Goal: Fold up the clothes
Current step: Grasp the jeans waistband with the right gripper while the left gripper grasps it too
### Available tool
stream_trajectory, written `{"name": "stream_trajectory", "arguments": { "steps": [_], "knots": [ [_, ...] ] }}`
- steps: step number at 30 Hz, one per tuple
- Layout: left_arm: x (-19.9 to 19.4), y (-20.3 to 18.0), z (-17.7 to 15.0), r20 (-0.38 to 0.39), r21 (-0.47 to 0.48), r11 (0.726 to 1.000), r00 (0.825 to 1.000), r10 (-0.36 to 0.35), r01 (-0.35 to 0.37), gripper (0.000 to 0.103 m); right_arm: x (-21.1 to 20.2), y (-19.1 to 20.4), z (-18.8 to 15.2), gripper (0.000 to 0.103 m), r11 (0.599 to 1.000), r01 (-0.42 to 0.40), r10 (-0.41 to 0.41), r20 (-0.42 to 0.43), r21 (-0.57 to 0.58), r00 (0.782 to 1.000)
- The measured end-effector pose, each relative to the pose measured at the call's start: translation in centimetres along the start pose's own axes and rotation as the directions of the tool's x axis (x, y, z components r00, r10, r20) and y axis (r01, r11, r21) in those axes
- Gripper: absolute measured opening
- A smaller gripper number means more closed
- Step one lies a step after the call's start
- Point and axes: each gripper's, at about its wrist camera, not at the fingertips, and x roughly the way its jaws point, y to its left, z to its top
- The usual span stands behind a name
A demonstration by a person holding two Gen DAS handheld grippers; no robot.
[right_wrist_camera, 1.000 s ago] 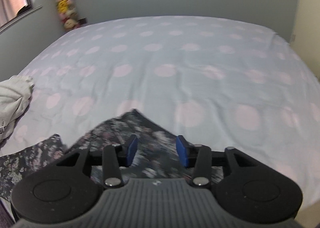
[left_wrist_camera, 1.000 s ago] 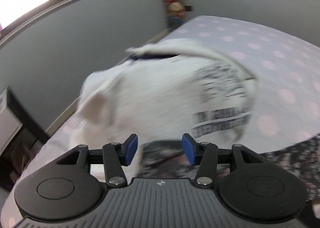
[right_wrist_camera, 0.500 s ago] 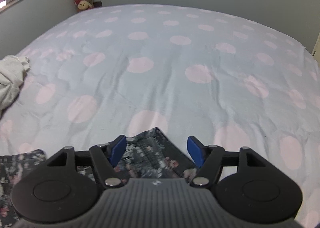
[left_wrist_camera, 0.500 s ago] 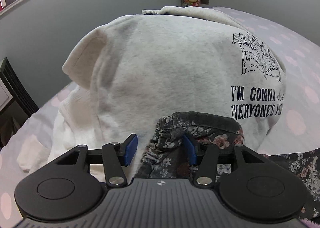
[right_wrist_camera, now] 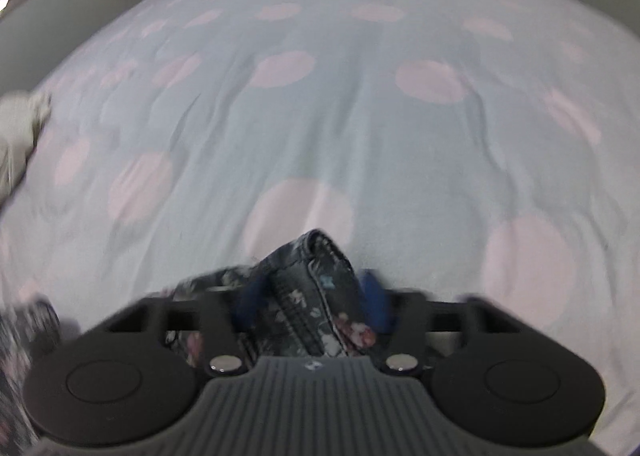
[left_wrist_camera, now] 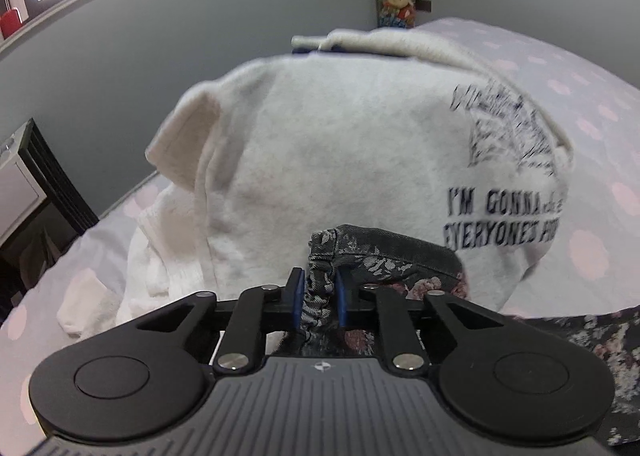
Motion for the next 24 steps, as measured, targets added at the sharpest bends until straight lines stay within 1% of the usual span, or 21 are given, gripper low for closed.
{"name": "stream_trajectory", "arguments": {
  "steps": [1,2,3,6,10,13,14,16,18,20,22,24],
  "knots": [
    [-0.6,-0.2,0.3,0.012,0.003,1.000,1.000,-0.004,0.004,0.012,-0.5,0.1,-0.1,0.019,1.000,0.006,-0.006,0.007,-0.004,1.000],
    [-1.3,-0.3,0.6,0.027,0.007,1.000,1.000,-0.008,0.007,0.012,-1.0,0.0,-0.1,0.015,1.000,0.017,-0.017,0.018,0.000,1.000],
    [-2.0,-0.5,0.9,0.042,0.011,1.000,0.999,-0.011,0.011,0.011,-1.8,-0.2,0.0,0.013,1.000,0.028,-0.029,0.038,0.011,0.999],
    [-3.8,-1.0,2.1,0.087,0.026,0.999,0.996,-0.024,0.022,0.011,-5.0,-1.6,0.4,0.011,0.995,0.072,-0.081,0.122,0.074,0.989],
    [-6.1,-2.0,3.8,0.155,0.043,0.998,0.987,-0.048,0.042,0.010,-10.4,-4.5,0.7,0.010,0.975,0.154,-0.185,0.208,0.157,0.960],
    [-7.4,-3.5,5.6,0.205,0.066,0.996,0.975,-0.080,0.068,0.010,-14.5,-7.5,0.2,0.009,0.960,0.173,-0.226,0.248,0.220,0.942],
    [-7.7,-4.3,6.3,0.221,0.080,0.994,0.971,-0.094,0.078,0.010,-15.8,-8.4,0.0,0.009,0.953,0.193,-0.253,0.262,0.233,0.931],
    [-8.2,-6.3,7.9,0.248,0.120,0.988,0.961,-0.126,0.098,0.010,-18.6,-10.2,-0.7,0.009,0.932,0.253,-0.324,0.291,0.258,0.900],
    [-8.4,-8.9,9.8,0.270,0.165,0.979,0.949,-0.162,0.121,0.010,-21.5,-13.0,-1.2,0.009,0.907,0.281,-0.377,0.304,0.314,0.875],
    [-8.0,-11.9,11.6,0.277,0.198,0.970,0.941,-0.196,0.144,0.009,-24.0,-15.7,-1.8,0.009,0.875,0.309,-0.431,0.309,0.374,0.848],
    [-7.5,-15.1,13.6,0.279,0.231,0.959,0.933,-0.229,0.166,0.009,-26.4,-18.5,-2.2,0.009,0.836,0.337,-0.489,0.309,0.433,0.816],
    [-6.5,-18.1,15.2,0.269,0.264,0.948,0.930,-0.250,0.179,0.009,-28.6,-21.2,-2.5,0.009,0.795,0.359,-0.541,0.304,0.489,0.784]
  ]
}}
